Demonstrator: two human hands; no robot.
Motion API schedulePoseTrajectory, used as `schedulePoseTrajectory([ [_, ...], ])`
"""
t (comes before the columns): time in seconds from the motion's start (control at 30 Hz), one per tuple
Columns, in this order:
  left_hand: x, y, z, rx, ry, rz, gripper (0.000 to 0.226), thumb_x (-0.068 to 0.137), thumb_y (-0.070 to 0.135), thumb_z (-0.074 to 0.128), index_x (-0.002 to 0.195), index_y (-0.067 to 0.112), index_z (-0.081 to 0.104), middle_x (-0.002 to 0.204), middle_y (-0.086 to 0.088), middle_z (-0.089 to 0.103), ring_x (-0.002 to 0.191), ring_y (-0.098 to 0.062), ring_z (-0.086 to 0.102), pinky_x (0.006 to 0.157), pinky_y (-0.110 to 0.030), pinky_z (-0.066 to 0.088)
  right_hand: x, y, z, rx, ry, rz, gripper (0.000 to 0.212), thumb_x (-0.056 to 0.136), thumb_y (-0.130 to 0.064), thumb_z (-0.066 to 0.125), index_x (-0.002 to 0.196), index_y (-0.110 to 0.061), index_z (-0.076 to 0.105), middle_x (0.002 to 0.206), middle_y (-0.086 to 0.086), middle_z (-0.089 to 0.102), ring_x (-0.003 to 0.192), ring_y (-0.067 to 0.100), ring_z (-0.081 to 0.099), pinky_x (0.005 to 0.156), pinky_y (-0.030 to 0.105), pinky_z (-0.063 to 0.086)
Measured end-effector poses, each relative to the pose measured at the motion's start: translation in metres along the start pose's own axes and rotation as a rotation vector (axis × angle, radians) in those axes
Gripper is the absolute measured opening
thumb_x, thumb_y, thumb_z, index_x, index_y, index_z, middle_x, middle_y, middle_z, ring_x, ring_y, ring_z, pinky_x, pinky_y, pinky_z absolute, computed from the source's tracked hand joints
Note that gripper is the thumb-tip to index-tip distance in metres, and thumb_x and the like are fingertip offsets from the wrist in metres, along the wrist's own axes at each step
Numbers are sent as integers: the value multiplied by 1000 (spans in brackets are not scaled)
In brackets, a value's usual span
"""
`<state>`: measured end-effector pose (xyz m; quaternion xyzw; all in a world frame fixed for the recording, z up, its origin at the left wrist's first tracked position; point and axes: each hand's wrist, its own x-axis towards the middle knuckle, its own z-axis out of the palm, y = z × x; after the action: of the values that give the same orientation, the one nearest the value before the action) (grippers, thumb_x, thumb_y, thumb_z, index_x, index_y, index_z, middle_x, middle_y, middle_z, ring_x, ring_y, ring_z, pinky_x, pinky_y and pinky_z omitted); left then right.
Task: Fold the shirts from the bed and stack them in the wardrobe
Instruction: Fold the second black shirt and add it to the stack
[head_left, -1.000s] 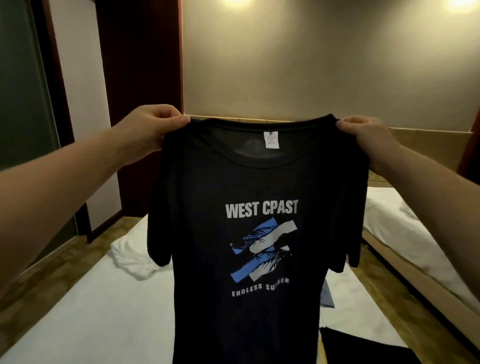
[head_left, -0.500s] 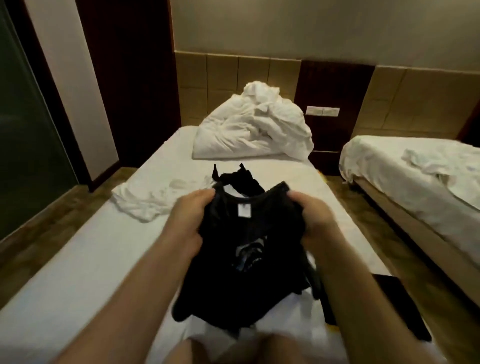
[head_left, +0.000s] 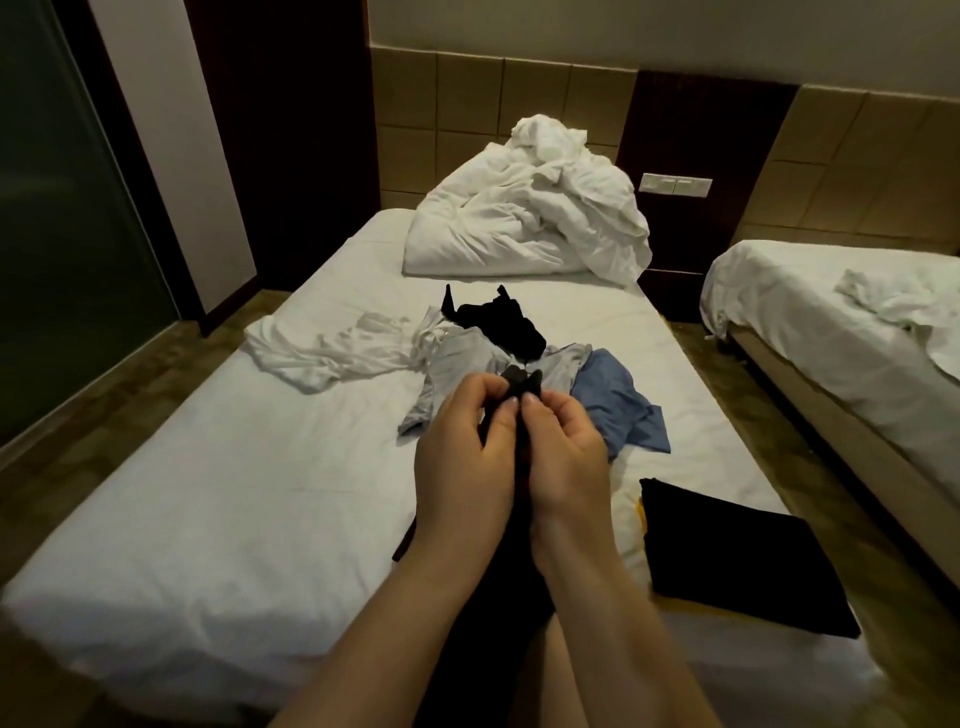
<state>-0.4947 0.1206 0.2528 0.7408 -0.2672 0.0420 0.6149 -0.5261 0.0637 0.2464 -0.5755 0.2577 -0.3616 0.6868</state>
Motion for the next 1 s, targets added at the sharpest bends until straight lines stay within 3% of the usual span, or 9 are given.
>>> schedulePoseTrajectory([
  [0.1,1,2,-4,20,-38,40,8,91,26,55,98,25,61,89,11,67,80,-3,61,73,-25,50,-3,-6,-4,105,-54,50,15,94,-12,48,87,-17,60,73,3,67,71,17,64,58,29,51],
  [0.3,4,2,-11,-163,-68,-75,8,85,28,60,92,26,61,83,12,69,78,-1,64,76,-28,53,-12,-27,-12,99,-246,19,25,94,-1,42,96,-17,61,86,7,72,77,15,70,61,23,55],
  [0.43,7,5,-18,-253,-96,-97,18,91,9,54,89,23,65,84,7,70,81,-6,65,78,-28,53,-4,-22,-22,-404,-86,-429,9,87,-28,60,94,-33,58,93,-11,64,91,6,61,80,30,53],
  [0.53,16,12,-27,-301,-239,-40,18,88,13,57,82,28,65,79,12,69,78,-2,63,76,-21,49,12,-32,-28,-567,-197,-587,31,80,-45,58,107,-49,44,111,-18,52,110,1,47,95,18,39],
  [0.6,26,18,-34,-279,-306,45,15,82,17,58,79,30,65,78,15,67,79,-1,61,77,-19,48,23,-44,-26,-536,-394,-496,20,81,-45,57,101,-45,52,101,-22,60,103,1,55,89,20,44],
  [0.67,40,28,-41,-256,-359,100,20,87,7,57,82,26,64,75,16,65,77,2,59,77,-16,46,32,-52,-23,-478,-491,-438,4,86,-35,60,86,-39,59,79,-22,65,80,-5,60,72,15,47],
  [0.8,75,60,-56,-141,-465,174,22,90,0,53,96,20,59,81,9,64,72,0,61,71,-13,49,53,-84,-17,-539,-435,-585,17,90,-26,59,80,-39,59,77,-18,63,72,-7,57,69,13,44],
  [0.9,103,85,-68,10,-476,286,28,89,8,56,91,35,53,89,5,65,81,-16,65,77,-31,56,77,-128,-8,-632,-321,-715,12,90,-30,59,78,-31,63,74,-13,63,70,-4,56,66,16,41],
  [1.0,125,104,-78,39,-462,356,11,83,20,59,92,27,59,89,-6,66,87,-23,65,83,-40,55,92,-177,5,-751,-368,-834,16,89,-34,58,79,-22,63,74,-8,63,70,0,57,63,14,41],
])
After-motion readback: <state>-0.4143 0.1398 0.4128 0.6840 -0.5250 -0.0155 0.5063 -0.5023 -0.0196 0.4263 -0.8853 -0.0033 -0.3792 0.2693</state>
